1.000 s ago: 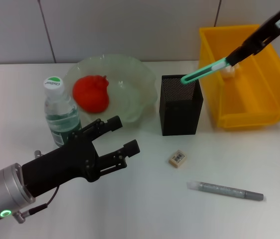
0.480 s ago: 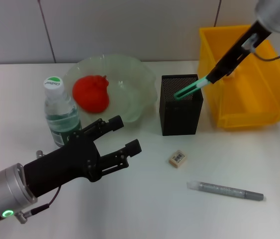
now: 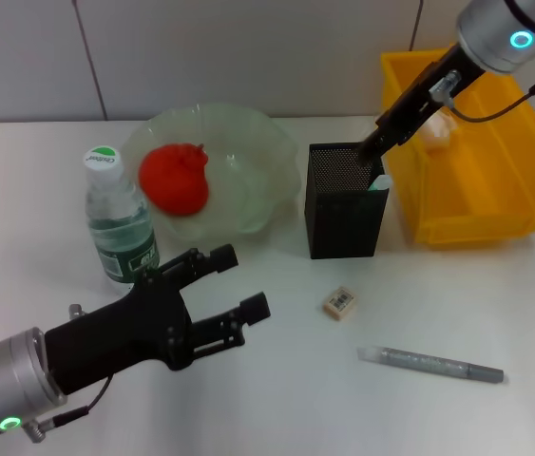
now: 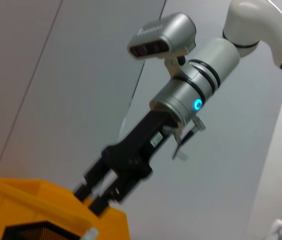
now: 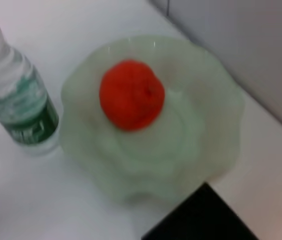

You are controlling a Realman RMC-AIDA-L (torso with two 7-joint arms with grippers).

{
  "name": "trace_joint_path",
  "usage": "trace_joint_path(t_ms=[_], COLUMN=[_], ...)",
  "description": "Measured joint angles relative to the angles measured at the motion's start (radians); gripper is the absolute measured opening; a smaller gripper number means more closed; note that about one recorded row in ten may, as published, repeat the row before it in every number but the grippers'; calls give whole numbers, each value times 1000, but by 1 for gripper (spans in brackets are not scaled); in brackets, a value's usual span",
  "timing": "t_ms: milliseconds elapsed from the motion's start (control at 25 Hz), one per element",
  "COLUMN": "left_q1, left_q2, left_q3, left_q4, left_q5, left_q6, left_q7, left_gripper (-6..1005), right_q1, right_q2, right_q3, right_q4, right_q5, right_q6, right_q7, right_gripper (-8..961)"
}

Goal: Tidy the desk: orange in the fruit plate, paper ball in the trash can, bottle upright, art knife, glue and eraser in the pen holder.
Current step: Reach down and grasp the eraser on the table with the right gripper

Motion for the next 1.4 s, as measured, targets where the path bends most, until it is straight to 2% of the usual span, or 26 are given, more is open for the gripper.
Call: trace_joint_path(t_ms=[80,200,280,360,480,720,760,840,880,920,960,1000,1040,1080,1120,1160,1200,1240,1280,1320,1400], left_q1=[0,1,3,5,-3,-10,-10,-10,-9,-9,-9,-9,-9,-9,-9,-9,-5,-3,2,2,7], left_q2=[7,24,37,48,56,50,50,50,51,51,52,52,53,53,53,52,51,50,49,49,43], left_q3=[-3,-2,0,2,-4,-4,-2,-1,-4,-4,-5,-5,-5,-5,-5,-4,-4,-4,-7,-7,-18], left_q4=[0,-1,-2,-3,-3,-3,-3,-3,-3,-3,-3,-3,-3,-3,-3,-3,-3,-2,0,0,7], left_q5=[24,40,41,52,105,141,146,154,207,207,237,237,252,270,270,274,273,273,270,270,266], left_q6=[-2,-17,-23,-23,-21,-26,-28,-30,-43,-43,-55,-55,-64,-83,-83,-89,-93,-93,-92,-92,-88], left_q7=[0,0,0,0,-3,0,1,1,10,10,12,12,13,17,17,23,35,42,54,54,71], left_gripper=[845,845,845,845,845,845,845,844,844,844,844,844,844,844,844,844,844,844,844,844,844], right_q1=[-58,-155,-212,-242,-245,-172,-138,-124,-100,-100,-82,-82,-74,-58,-58,-39,-29,-29,-10,-10,1], right_q2=[16,23,13,-9,-48,-54,-48,-44,-30,-30,-12,-12,-3,19,19,38,47,47,66,66,79], right_q3=[0,2,2,2,-7,-50,-76,-88,-108,-108,-122,-122,-125,-127,-127,-130,-132,-132,-139,-139,-172], right_q4=[-101,-234,-272,-264,-185,-81,-46,-35,-17,-17,-7,-7,-2,14,14,46,65,65,109,109,155], right_q5=[69,240,376,475,559,445,385,365,318,318,270,270,247,208,208,166,148,148,110,110,90], right_q6=[0,-5,-18,-54,-158,-229,-239,-244,-239,-239,-220,-220,-208,-187,-187,-158,-144,-144,-97,-97,-46], right_q7=[-23,-87,-149,-211,-344,-438,-463,-471,-495,-495,-523,-523,-538,-571,-571,-606,-619,-619,-650,-650,-680], right_gripper=[455,586,674,674,673,672,671,671,671,671,670,670,670,670,669,669,669,669,670,670,671])
